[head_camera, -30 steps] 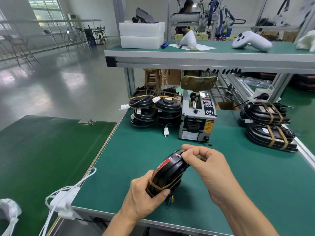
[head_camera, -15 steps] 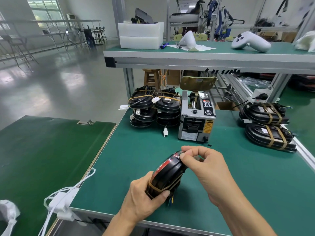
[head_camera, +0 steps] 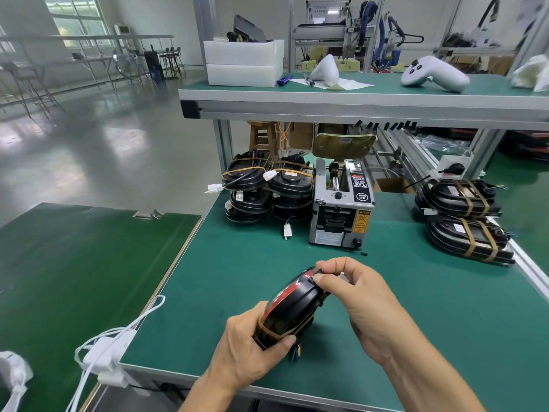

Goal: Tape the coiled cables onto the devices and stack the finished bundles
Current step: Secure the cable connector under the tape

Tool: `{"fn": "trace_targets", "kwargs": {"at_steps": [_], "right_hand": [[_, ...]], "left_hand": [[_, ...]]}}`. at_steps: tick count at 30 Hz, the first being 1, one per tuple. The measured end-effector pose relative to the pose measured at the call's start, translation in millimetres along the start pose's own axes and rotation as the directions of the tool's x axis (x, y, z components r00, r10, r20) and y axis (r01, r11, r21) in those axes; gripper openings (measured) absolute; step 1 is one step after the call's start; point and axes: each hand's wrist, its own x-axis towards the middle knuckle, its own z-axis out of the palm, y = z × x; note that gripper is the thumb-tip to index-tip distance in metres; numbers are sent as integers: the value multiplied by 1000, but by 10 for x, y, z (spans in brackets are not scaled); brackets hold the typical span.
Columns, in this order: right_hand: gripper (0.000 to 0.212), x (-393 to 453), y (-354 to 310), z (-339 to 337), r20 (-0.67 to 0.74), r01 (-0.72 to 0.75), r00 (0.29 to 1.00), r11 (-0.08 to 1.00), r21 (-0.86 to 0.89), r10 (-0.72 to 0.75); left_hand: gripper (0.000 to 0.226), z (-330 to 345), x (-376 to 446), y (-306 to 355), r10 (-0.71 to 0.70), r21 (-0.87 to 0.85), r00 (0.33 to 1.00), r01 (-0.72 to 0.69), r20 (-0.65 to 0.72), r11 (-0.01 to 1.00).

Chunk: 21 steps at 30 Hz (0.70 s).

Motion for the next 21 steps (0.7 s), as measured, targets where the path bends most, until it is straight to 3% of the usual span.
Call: {"fn": "trace_targets", "kwargs": {"at_steps": [6, 9, 13, 15, 19, 21], "right_hand": [[32, -24, -17, 23, 60, -81, 995, 991, 110, 75], [21, -38, -23, 37, 52, -95, 995, 991, 97, 90], [16, -57, 55, 75, -47, 65, 997, 998, -26, -67], [25, -90, 68, 83, -50, 130, 989, 985, -117, -136], [65, -145, 102, 69, 83, 167, 985, 939, -299, -149], [72, -143, 87, 46, 99, 181, 982, 946, -269, -160]], "left_hand": [[31, -2, 9, 4, 30, 9, 999, -30, 15, 1000], [28, -3, 16, 15, 42, 8, 999, -42, 19, 999], [25, -1, 0, -13, 41, 6, 999, -41, 33, 999], [27, 7, -6, -25, 27, -5, 999, -27, 36, 1000], [32, 13, -10, -49, 5, -39, 1000, -4, 28, 999], [42, 10, -10, -62, 4, -45, 1000, -3, 19, 999]]}}
